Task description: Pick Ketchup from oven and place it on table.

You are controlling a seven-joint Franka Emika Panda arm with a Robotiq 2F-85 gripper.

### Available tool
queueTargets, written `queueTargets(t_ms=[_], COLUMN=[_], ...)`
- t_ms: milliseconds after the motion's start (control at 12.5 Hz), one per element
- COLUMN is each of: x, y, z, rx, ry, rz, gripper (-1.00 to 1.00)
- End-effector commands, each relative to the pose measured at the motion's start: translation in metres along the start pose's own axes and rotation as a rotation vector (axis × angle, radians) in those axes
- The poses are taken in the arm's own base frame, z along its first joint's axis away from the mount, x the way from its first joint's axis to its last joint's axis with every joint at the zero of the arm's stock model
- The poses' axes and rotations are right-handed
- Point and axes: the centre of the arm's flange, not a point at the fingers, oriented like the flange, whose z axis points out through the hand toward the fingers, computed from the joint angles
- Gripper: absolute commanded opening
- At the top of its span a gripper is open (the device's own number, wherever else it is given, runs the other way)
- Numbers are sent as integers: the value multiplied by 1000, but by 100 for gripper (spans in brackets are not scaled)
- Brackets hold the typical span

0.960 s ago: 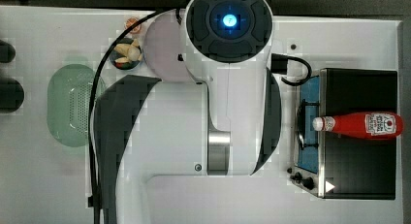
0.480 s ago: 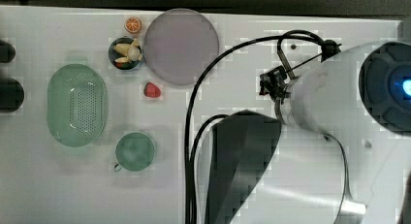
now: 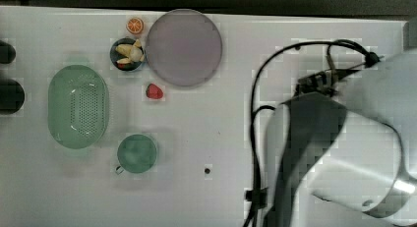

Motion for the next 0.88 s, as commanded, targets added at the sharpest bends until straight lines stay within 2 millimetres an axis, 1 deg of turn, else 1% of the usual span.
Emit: queueTargets(t_ms=[80, 160, 240, 320, 480, 640, 800, 880], x=[60, 83, 100, 121, 150, 171, 184, 189], y=[35, 47, 55, 68, 82, 95, 106, 110], z=[5, 13, 20, 29, 42, 56, 76, 85], rx=[46, 57, 62, 67, 83, 76, 55, 80], ry=[56, 81, 101, 131, 195, 227, 208, 172], rz=[85, 130, 162, 203, 253, 290, 331, 372], gripper=[100, 100, 100, 100, 100, 100, 100, 100])
